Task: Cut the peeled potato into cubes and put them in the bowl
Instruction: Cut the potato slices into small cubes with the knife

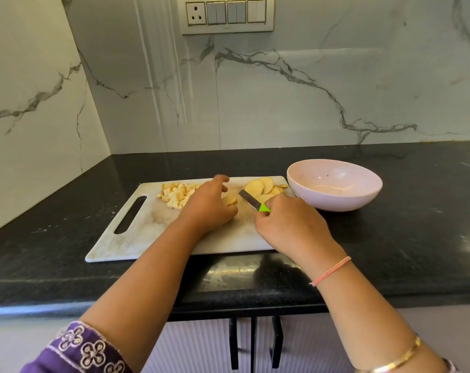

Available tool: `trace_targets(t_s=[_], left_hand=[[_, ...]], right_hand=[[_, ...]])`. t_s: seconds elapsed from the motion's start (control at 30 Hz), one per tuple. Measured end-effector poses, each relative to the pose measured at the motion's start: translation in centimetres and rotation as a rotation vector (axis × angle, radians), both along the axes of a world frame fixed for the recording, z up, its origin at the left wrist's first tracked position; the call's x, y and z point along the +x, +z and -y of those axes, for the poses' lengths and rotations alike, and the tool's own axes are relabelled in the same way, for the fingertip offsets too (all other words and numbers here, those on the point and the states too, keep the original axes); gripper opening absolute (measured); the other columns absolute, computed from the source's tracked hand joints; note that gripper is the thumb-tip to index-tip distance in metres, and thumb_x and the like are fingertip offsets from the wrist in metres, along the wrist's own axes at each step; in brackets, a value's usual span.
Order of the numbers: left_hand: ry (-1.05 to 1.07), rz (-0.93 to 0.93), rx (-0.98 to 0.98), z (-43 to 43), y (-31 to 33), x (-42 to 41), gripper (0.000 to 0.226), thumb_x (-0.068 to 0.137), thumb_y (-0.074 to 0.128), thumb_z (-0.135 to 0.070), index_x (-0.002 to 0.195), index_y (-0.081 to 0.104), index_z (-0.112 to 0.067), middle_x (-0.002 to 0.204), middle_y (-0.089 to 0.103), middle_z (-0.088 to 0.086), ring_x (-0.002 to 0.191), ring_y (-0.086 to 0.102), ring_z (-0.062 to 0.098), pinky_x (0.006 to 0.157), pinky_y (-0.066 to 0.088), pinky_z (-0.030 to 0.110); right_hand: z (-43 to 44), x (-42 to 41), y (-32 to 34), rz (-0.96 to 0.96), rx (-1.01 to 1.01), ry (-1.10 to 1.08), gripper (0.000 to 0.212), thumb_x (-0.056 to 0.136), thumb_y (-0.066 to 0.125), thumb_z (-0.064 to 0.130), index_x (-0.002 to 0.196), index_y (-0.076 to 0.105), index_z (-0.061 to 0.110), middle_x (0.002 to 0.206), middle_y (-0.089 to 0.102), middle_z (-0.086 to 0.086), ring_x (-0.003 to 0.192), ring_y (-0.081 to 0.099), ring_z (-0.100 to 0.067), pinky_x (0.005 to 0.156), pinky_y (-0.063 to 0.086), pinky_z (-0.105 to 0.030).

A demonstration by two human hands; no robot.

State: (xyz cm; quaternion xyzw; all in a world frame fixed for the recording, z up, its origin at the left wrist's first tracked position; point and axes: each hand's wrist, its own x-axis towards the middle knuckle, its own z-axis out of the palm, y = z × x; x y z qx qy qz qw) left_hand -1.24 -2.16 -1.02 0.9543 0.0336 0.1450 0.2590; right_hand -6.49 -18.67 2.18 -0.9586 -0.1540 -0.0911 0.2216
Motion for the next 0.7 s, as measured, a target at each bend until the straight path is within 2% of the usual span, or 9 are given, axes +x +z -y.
trace_targets(t_s=[0.07,0.17,0.27,0.33,0.47,0.57,0.63,0.7], left_hand=[[0.056,0.057,0.096,0.2,0.1,-0.2,0.041,0.087,0.061,-0.027,0.126,0.057,-0.02,0.126,0.059,0.001,0.11,0.055,0.016,0.082,0.04,0.021],[0.104,0.069,0.131,0.2,0.3,0.0,0.028,0.09,0.059,-0.029,0.114,0.069,-0.018,0.111,0.067,0.001,0.099,0.06,0.015,0.075,0.04,0.02],[0.095,0.039,0.131,0.1,0.4,0.3,0.024,0.092,0.059,-0.027,0.109,0.072,-0.016,0.104,0.071,0.001,0.093,0.062,0.015,0.076,0.044,0.021],[0.089,0.032,0.125,0.2,0.3,0.4,0.021,0.091,0.06,-0.025,0.105,0.073,-0.016,0.099,0.072,0.001,0.09,0.063,0.016,0.078,0.047,0.023],[0.081,0.038,0.127,0.3,0.1,0.5,0.017,0.087,0.06,-0.019,0.09,0.076,-0.016,0.081,0.071,0.003,0.074,0.061,0.018,0.067,0.048,0.026],[0.087,0.045,0.107,0.4,0.1,0.5,0.016,0.086,0.061,-0.019,0.084,0.076,-0.015,0.076,0.07,0.005,0.071,0.061,0.019,0.063,0.048,0.027],[0.099,0.06,0.1,0.5,0.1,0.6,0.018,0.086,0.06,-0.018,0.079,0.076,-0.012,0.075,0.07,0.007,0.069,0.061,0.02,0.061,0.047,0.027],[0.109,0.058,0.091,0.6,0.1,0.6,0.018,0.087,0.06,-0.018,0.081,0.076,-0.011,0.077,0.07,0.007,0.067,0.059,0.017,0.057,0.043,0.021]], right_hand=[[-0.2,0.3,-0.2,0.019,-0.001,0.001,0.03,0.092,0.043,0.027,0.063,0.04,0.018,0.063,0.044,0.001,0.063,0.046,-0.02,0.047,0.025,-0.026],[-0.7,0.8,-0.3,0.053,-0.014,0.014,0.028,0.093,0.042,0.028,0.066,0.041,0.017,0.067,0.044,0.001,0.07,0.047,-0.023,0.051,0.028,-0.026],[-1.4,1.4,-0.6,0.102,-0.045,0.025,0.021,0.094,0.041,0.029,0.082,0.052,0.016,0.078,0.049,-0.001,0.074,0.047,-0.023,0.06,0.033,-0.027],[-1.9,1.7,-0.7,0.109,-0.066,0.035,0.019,0.095,0.041,0.03,0.085,0.052,0.017,0.08,0.05,-0.002,0.074,0.046,-0.023,0.061,0.034,-0.027],[-2.7,2.0,-1.0,0.109,-0.108,0.059,0.023,0.097,0.041,0.03,0.095,0.058,0.016,0.087,0.056,-0.004,0.075,0.045,-0.022,0.062,0.033,-0.029],[-2.8,1.9,-1.1,0.128,-0.13,0.055,0.02,0.097,0.042,0.029,0.093,0.056,0.017,0.087,0.058,-0.005,0.076,0.047,-0.024,0.062,0.032,-0.028],[-2.8,1.6,-1.1,0.14,-0.152,0.065,0.018,0.096,0.043,0.028,0.093,0.057,0.017,0.085,0.055,-0.004,0.082,0.054,-0.025,0.062,0.033,-0.028],[-2.7,1.2,-1.3,0.149,-0.183,0.085,0.02,0.096,0.043,0.025,0.097,0.06,0.014,0.09,0.06,-0.006,0.089,0.058,-0.027,0.062,0.033,-0.029]])
